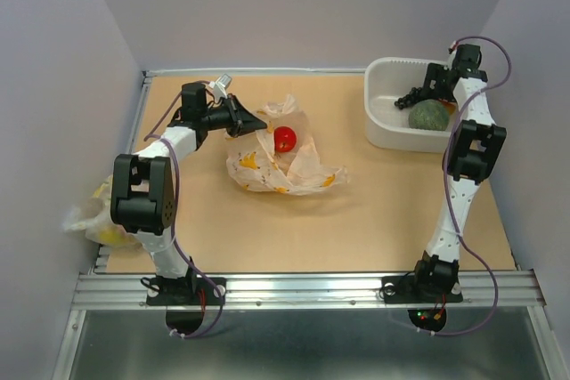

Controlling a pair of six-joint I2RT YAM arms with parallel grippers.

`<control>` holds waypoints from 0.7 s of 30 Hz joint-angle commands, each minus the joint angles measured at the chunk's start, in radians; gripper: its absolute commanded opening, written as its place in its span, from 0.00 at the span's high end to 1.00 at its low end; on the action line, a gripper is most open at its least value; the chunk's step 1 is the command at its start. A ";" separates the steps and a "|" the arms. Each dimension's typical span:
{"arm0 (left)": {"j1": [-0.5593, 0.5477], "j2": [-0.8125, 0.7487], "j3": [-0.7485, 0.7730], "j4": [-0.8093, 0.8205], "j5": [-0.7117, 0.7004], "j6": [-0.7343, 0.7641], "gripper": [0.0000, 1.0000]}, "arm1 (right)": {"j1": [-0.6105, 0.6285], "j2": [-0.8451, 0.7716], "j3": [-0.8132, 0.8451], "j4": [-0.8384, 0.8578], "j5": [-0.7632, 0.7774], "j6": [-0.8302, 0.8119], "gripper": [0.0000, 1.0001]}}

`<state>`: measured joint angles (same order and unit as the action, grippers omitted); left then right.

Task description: Place the fake fruits into the plastic bag and tie a complex knot

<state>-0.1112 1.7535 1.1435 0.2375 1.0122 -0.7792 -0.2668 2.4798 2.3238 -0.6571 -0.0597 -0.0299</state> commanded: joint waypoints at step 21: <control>0.024 -0.008 0.056 -0.007 0.019 0.032 1.00 | -0.003 -0.183 -0.043 0.142 -0.227 0.025 1.00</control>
<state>-0.0937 1.7668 1.1618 0.2173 1.0130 -0.7673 -0.2729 2.4466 2.2971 -0.6193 -0.2054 -0.0105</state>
